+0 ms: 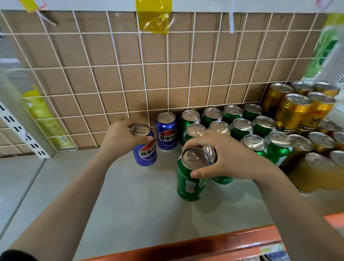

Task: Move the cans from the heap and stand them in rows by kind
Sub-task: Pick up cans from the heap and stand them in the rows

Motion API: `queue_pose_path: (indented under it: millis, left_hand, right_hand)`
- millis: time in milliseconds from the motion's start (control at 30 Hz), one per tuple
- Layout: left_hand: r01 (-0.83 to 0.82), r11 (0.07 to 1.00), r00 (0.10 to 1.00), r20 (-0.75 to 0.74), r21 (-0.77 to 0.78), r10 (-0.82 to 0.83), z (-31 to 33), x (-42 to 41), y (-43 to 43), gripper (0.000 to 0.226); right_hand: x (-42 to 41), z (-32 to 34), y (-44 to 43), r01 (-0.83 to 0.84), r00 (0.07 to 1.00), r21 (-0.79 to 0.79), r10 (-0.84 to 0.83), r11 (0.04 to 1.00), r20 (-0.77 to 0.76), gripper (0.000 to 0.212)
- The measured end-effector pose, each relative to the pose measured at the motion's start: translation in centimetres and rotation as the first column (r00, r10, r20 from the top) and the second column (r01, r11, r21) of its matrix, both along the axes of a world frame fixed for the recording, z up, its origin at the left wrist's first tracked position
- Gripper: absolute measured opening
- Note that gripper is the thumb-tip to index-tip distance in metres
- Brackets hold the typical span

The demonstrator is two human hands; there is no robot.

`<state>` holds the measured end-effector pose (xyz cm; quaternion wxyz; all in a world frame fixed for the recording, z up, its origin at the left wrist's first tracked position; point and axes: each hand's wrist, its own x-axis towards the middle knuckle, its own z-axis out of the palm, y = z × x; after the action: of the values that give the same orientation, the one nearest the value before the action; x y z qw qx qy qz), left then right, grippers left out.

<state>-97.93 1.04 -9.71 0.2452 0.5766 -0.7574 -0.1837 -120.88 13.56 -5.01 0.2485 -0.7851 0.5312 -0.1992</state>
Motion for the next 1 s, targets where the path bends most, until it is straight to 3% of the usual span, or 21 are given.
queue_pose_path:
  millis: [167, 533, 700, 1000]
  left_hand:
    - [0.009, 1.000, 1.000, 0.012, 0.015, -0.010, -0.1, -0.4, -1.5, 0.047]
    - [0.041, 0.998, 0.997, 0.062, 0.047, -0.043, -1.2, -1.5, -5.4, 0.049]
    - [-0.100, 0.988, 0.990, 0.112, 0.119, 0.086, -1.2, -1.5, -5.6, 0.075]
    - [-0.126, 0.989, 0.992, 0.001, 0.081, 0.127, -1.8, -1.8, -4.3, 0.057]
  right_hand:
    - [-0.7, 0.8, 0.2, -0.013, 1.000, -0.037, 0.012, 0.999, -0.015, 0.045]
    - [-1.5, -0.1, 1.5, -0.108, 0.957, -0.014, 0.100, 0.994, -0.273, 0.049]
    - [-2.0, -0.3, 2.0, -0.081, 0.956, 0.038, 0.089, 0.996, -0.280, 0.059]
    - [-2.4, -0.5, 2.7, -0.092, 0.965, -0.018, 0.085, 0.996, -0.246, 0.054]
